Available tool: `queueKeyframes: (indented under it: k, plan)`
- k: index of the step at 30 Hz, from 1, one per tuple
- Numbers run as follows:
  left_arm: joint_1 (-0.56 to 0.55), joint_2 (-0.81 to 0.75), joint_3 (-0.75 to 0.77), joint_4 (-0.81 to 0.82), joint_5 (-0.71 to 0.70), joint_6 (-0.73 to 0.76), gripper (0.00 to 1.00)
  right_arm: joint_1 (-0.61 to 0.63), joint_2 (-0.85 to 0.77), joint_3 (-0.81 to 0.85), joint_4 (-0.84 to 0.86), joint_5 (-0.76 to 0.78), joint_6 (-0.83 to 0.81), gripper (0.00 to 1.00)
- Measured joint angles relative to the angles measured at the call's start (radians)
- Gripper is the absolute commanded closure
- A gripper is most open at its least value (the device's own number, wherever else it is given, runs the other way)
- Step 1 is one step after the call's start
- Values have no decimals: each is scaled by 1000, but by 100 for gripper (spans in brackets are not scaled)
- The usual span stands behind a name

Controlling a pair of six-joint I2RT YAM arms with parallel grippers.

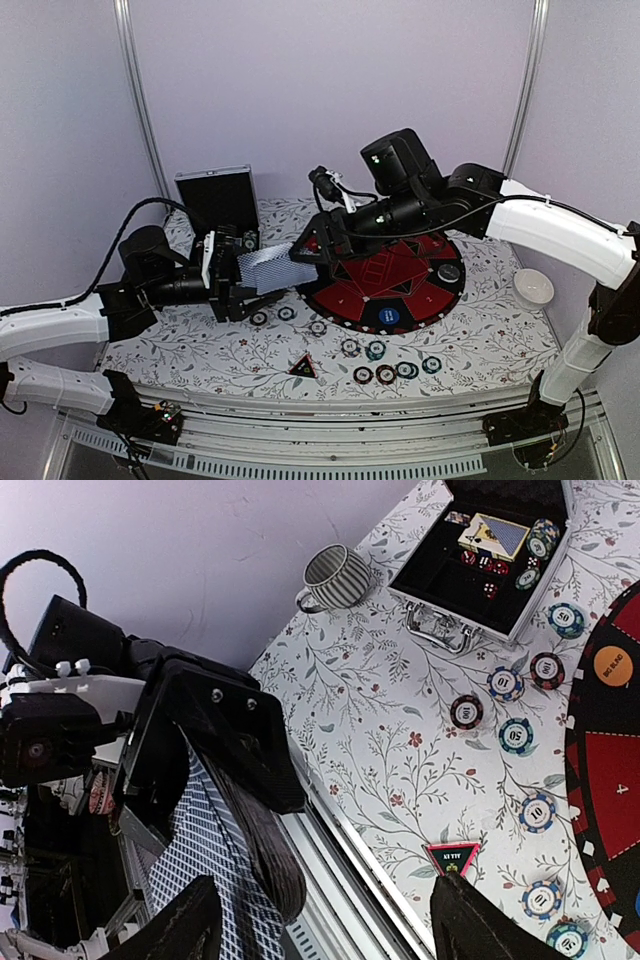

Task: Distribute texas hold em gaming equipment
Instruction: Adjust the poker card at the face-down deck piles.

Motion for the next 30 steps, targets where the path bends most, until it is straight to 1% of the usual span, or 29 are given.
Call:
queueKeyframes:
  k: [5,8,13,15,21,30]
  plan:
    - [0,11,0,22,24,-31,44,0,10,53,-5,-13,-4,27]
    - [1,11,0,40,33,-50,44,0,39,94,-3,-39,-7,25]
    - [7,11,-2,71,43,-79,44,0,63,104,-10,-61,-14,11]
    - [10,11,-6,81,47,-90,44,0,60,103,-9,-62,-17,0]
    - [11,14,-15,98,68,-113,44,-1,3,57,-13,-55,-40,1]
    - [12,18,-15,105,72,-120,44,-2,-89,42,-9,-39,-64,1]
